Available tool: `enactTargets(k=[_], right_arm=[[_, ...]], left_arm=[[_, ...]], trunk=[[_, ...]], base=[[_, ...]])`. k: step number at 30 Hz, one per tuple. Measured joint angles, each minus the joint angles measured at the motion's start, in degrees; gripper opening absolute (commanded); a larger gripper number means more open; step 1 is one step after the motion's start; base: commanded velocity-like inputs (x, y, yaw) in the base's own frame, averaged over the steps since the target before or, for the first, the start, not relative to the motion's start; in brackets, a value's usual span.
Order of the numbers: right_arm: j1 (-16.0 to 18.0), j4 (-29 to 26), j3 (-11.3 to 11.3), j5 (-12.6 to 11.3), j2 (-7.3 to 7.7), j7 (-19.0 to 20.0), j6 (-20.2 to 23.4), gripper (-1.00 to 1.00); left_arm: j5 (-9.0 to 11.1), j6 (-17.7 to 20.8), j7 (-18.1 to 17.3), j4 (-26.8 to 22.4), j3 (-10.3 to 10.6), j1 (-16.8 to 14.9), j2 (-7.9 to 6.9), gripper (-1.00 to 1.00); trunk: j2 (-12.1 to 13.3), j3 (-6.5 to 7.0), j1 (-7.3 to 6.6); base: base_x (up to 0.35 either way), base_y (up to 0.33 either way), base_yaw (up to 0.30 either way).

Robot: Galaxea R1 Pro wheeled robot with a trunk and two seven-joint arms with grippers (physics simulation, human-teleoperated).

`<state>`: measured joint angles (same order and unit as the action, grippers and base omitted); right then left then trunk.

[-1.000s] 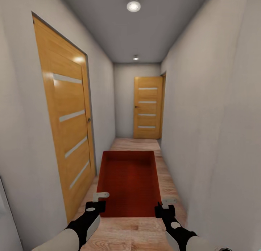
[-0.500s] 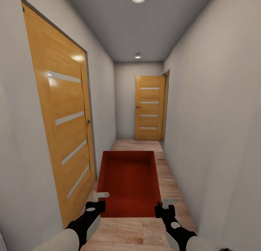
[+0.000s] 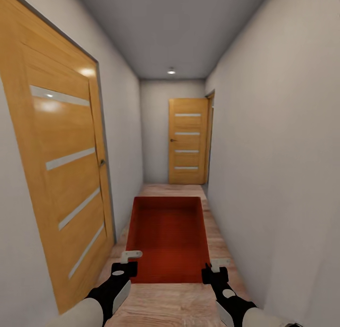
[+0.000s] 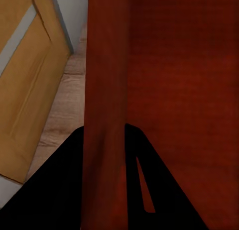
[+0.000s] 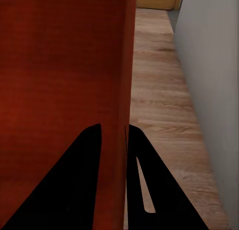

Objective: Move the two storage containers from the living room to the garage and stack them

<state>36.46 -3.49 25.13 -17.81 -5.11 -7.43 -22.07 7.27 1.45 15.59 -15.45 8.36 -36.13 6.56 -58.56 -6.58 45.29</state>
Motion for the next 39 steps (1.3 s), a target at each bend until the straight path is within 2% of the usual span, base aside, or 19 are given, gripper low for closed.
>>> enactTargets(k=[26,33,39], right_arm=[[0.0,0.04,-0.01,0.03,-0.02,-0.02,0.05,-1.0],[0.0,-0.14,0.19,-0.29,0.0,-0.03,-0.03,-1.0],[0.01,-0.19,0.25,-0.38,0.0,-0.04,-0.06,-1.0]], left_arm=[[-0.02,0.02,0.0,0.06,0.03,0.0,-0.02,-1.0],[1.42,0.01,0.07,-0.22,1.59,0.01,-0.27,-1.0],[1.65,0.01,0.09,-0.35,1.79,0.02,-0.32,-1.0]], trunk=[[0.0,0.0,0.0],[0.0,0.0,0.0],[0.0,-0.01,0.0]], base=[[0.323,0.0,-0.003],[0.323,0.036,0.0],[0.323,0.107,0.0]])
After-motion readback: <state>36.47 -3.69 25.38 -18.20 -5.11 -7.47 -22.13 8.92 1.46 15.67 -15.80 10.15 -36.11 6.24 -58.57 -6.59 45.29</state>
